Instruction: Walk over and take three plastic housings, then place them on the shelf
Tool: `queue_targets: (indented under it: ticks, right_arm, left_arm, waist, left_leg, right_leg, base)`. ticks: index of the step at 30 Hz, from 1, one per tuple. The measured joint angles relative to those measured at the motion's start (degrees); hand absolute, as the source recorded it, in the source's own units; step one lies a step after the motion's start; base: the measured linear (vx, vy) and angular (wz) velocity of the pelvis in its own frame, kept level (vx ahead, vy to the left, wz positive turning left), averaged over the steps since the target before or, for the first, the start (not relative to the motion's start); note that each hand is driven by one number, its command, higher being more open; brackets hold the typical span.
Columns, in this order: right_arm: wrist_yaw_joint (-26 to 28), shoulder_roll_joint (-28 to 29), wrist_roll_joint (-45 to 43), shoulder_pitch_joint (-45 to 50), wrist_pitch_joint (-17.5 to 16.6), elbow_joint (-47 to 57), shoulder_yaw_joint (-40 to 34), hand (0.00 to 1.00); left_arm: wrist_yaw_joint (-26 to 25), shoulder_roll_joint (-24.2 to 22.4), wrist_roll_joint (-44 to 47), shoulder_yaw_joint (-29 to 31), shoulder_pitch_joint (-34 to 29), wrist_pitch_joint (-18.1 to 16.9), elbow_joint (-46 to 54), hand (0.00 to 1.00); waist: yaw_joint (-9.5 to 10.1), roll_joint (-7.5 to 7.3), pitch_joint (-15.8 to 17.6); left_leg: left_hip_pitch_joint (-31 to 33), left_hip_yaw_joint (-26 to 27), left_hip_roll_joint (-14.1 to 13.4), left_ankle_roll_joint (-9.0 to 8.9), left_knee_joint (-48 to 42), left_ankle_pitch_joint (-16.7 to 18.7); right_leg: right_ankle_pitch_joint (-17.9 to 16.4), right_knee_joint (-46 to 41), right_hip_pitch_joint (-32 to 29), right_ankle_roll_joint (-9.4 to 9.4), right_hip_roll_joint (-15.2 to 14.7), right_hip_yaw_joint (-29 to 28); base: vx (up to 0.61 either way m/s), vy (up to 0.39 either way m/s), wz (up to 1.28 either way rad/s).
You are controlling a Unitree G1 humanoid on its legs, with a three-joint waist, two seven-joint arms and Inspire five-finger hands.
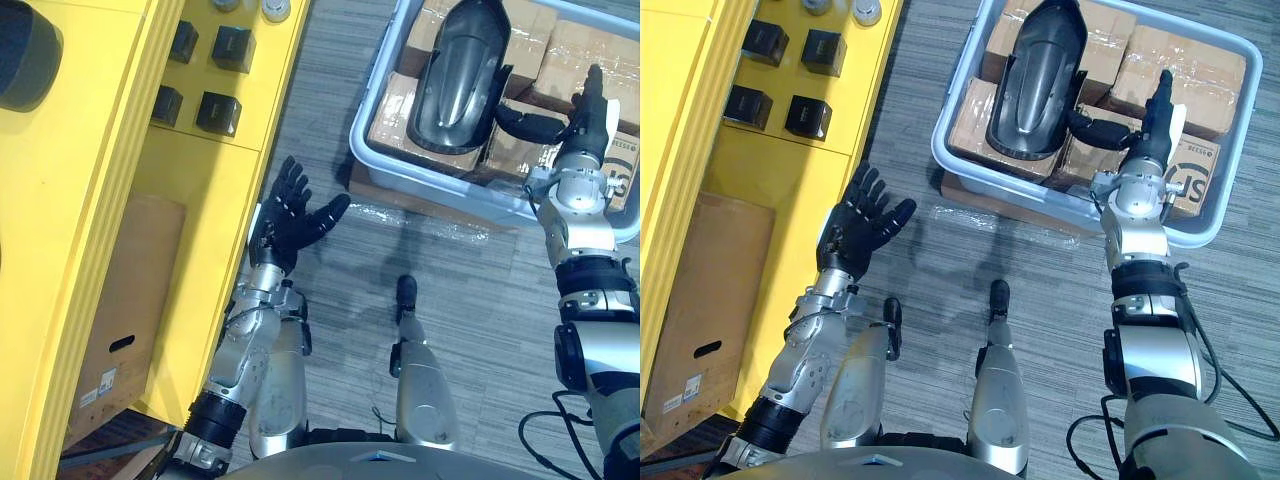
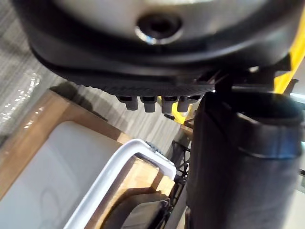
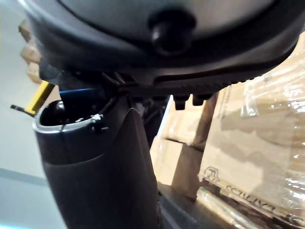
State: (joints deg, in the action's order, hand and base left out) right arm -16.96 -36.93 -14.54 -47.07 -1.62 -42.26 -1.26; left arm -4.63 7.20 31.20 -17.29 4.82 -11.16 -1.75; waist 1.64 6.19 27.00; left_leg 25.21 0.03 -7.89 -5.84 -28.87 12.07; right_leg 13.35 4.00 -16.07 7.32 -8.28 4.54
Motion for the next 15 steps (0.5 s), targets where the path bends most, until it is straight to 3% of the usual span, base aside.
queue_targets:
  ticks: [6, 15]
  right_arm:
    - [1.99, -4.48, 0.35, -5.73, 1.29, -5.32, 3.13, 1.00]
    - [4.28, -6.25, 1.77, -11.75, 7.57, -14.91, 8.07, 1.00]
  left_arm:
    - [-0.08, -0.03, -0.07, -2.99, 0.05, 0.20, -0.31, 1.00]
    - [-0.22, -0.18, -0.01, -5.33, 1.42, 0.19, -4.38, 1.00]
  waist:
    - [1.18, 2.10, 1.01]
    - [2.51, 2.76, 1.15]
  left_leg:
    - [0.55, -0.27, 0.28, 0.02, -0.94, -0.03]
    - [0.74, -0.52, 0.31, 0.03, -0.83, -0.07]
  right_leg:
    - [-0.13, -0.15, -0.06, -0.21, -0.24, 1.35]
    - [-0.12, -0.84, -0.50, -0.22, -0.26, 2.31]
  base:
    - [-0.08, 0.007, 0.01]
    - [-0.02, -0.001, 0.00]
